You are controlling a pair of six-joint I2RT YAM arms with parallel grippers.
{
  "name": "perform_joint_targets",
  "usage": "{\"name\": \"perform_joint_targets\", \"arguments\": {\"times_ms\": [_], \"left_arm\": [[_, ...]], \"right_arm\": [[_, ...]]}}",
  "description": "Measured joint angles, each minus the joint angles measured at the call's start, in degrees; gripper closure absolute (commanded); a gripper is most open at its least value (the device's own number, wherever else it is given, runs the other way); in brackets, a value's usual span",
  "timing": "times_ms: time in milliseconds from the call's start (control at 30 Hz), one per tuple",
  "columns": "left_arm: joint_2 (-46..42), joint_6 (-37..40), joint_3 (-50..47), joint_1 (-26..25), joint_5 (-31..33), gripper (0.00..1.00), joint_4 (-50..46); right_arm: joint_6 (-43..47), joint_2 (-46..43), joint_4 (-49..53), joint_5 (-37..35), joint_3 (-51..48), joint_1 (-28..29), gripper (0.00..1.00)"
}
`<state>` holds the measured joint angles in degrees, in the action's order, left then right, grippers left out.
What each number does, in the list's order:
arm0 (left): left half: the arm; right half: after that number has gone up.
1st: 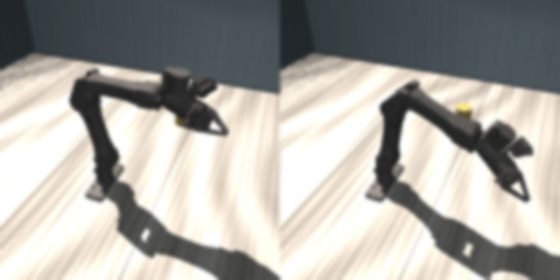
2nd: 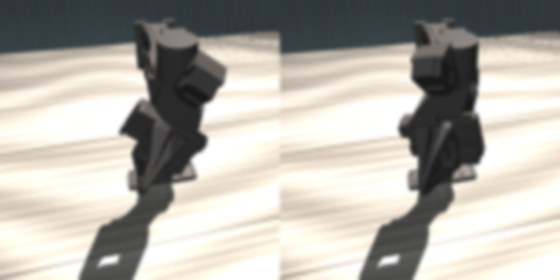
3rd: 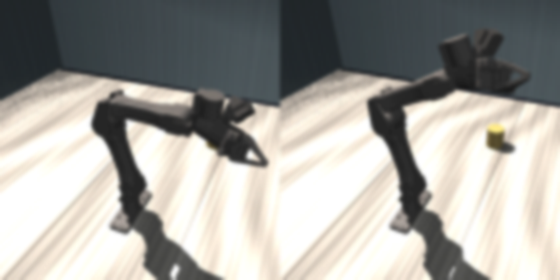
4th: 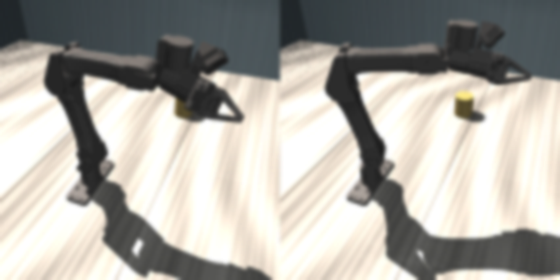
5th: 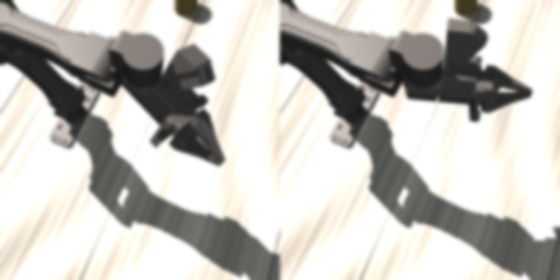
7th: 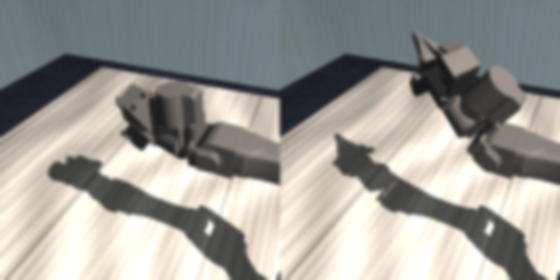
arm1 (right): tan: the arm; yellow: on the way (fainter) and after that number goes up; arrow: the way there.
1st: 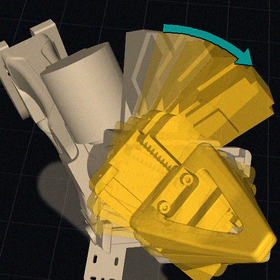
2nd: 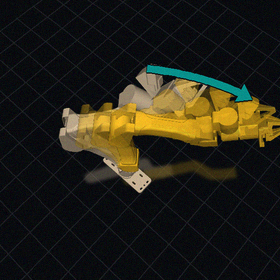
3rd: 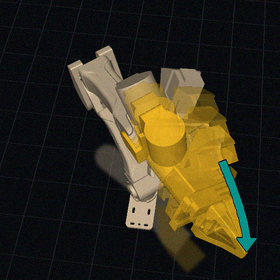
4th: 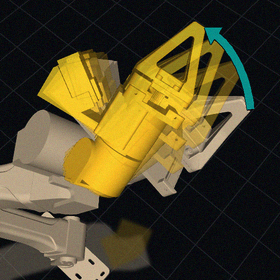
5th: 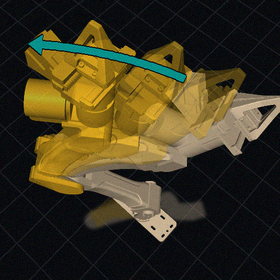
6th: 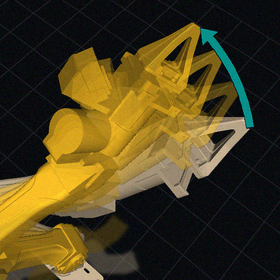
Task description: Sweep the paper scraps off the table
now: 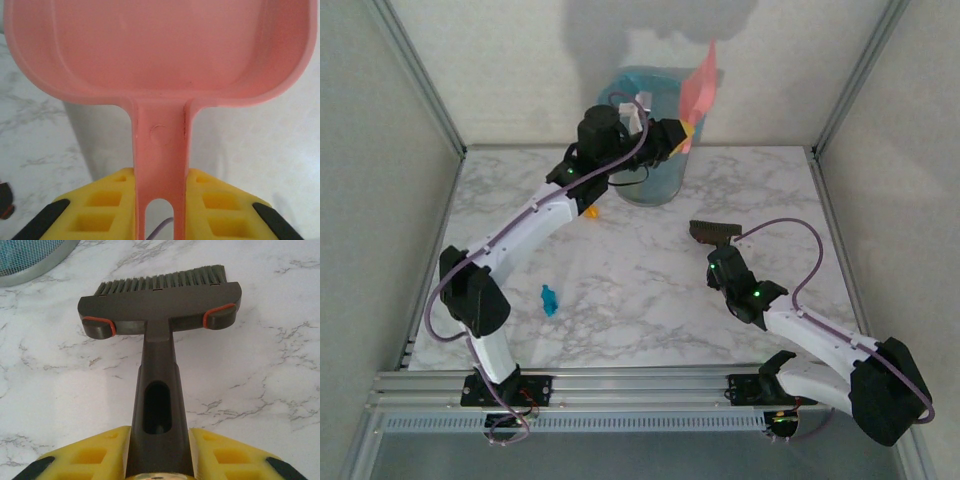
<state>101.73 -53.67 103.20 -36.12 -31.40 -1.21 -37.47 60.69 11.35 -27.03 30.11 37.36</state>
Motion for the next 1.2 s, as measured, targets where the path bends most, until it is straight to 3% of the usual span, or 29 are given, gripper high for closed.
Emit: {"name": "perform_joint_targets", "arguments": {"times_ms": [200,567,933,1200], "left_arm": [[-8.72,9.79,-7.78,-1.42,5.42,1.00,-6.67],[-36.74,18.18,-33.70,-2.43,20.48,1.00,-11.30],[-49.24,24.17,-35.80,-2.43,42.47,1.00,-32.06],[-55.49,24.35,-42.05,-2.43,55.91,1.00,-38.07]], "right_arm": [[0.00,-0.33,0.02,0.02,0.00,0.00,1.00],[-0.04,-1.79,0.24,0.26,-0.02,0.00,1.00],[1.92,-8.83,-2.93,5.84,-4.02,0.00,1.00],[5.95,-10.03,-10.36,13.92,-5.77,2.19,1.00]]}}
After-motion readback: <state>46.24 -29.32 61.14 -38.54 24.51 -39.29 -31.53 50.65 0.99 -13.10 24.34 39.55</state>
